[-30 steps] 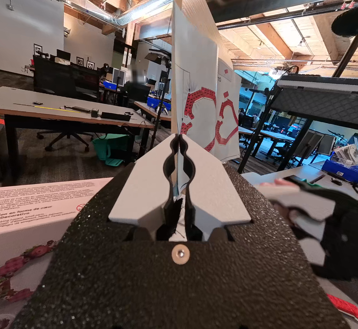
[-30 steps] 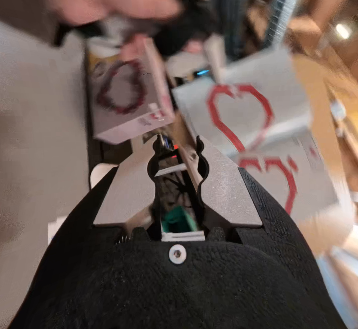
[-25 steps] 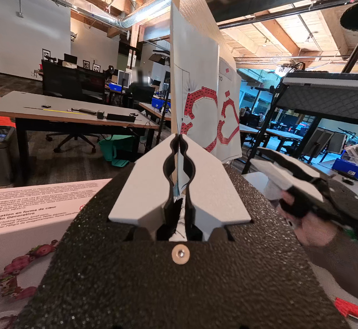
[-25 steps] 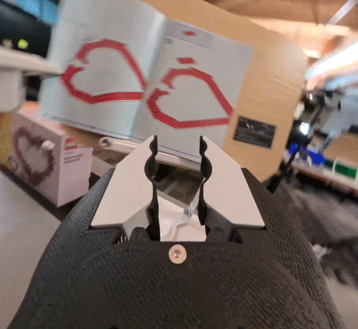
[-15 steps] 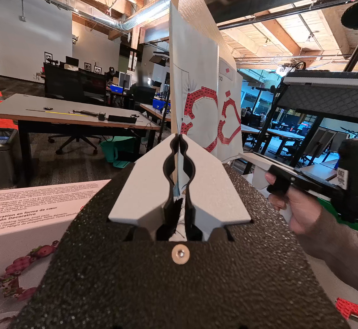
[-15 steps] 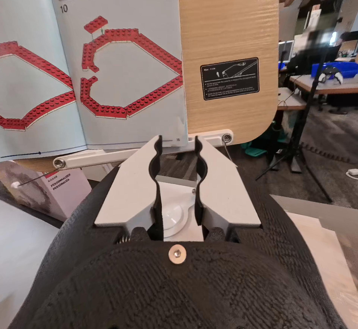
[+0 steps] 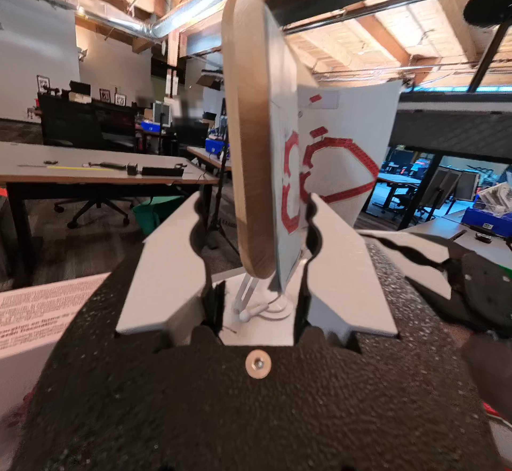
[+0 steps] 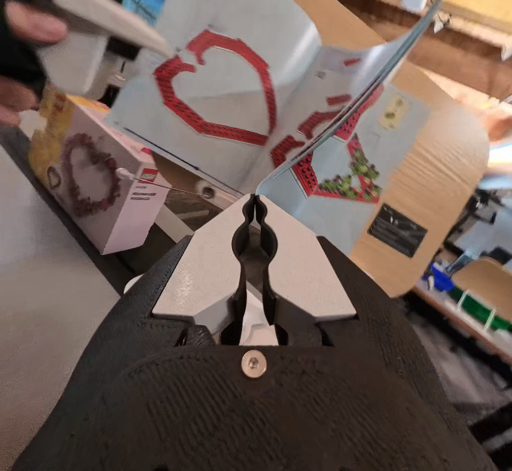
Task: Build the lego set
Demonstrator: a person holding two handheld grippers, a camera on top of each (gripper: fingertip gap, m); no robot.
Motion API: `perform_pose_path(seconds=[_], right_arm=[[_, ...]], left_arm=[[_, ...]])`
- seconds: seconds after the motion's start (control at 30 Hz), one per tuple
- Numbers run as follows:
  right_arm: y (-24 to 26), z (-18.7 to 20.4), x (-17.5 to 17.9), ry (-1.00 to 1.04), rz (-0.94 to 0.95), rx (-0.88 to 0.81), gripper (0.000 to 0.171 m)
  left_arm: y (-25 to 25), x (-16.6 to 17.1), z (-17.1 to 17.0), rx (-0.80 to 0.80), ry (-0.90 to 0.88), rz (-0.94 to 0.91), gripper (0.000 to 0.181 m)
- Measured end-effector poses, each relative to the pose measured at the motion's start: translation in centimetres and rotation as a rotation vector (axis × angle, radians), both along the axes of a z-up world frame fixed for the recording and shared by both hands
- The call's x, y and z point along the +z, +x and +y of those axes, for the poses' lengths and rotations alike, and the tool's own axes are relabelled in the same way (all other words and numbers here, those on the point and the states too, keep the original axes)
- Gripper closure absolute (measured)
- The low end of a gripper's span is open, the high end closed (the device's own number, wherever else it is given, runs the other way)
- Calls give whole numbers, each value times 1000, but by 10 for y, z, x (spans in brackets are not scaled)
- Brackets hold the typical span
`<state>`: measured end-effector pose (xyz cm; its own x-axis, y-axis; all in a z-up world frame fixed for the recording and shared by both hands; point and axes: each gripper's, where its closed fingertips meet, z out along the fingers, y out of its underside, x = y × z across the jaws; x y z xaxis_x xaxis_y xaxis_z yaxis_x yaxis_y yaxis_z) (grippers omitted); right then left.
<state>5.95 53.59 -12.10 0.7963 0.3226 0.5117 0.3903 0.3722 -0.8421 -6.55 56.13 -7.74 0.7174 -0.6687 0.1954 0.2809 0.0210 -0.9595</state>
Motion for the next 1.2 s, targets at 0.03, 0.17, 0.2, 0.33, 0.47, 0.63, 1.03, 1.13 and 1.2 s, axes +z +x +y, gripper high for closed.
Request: perform_pose_path(seconds=[0.03,0.17,0.2,0.33,0.47,0.63,1.03,1.13,1.2], right_arm=[[-9,-4,0,22,-42,10,171],[-32,-13,-1,64,-123,35,171],[-33,-14,-1,73,-132,30,171],[-30,-17,-3,81,-128,6,171],[-23,-20,-2,87,-115,-8,171],[-20,-29,4,104,-104,-6,171],[-30,-50,2,188,-233,3,171],[-32,-52,1,202,-252,4,171],[-32,-51,1,202,-257,4,171]], left_arm=[[0,7,-5,-15,31,-8,102],[1,27,-25,-36,146,14,89],[-2,34,-30,-14,190,23,90],[-20,71,-62,120,428,18,111],[11,85,-109,-141,505,67,146],[62,59,-120,-322,446,270,168],[103,21,-79,-409,294,135,160],[107,13,-76,-447,259,124,163],[106,12,-75,-446,265,109,169]])
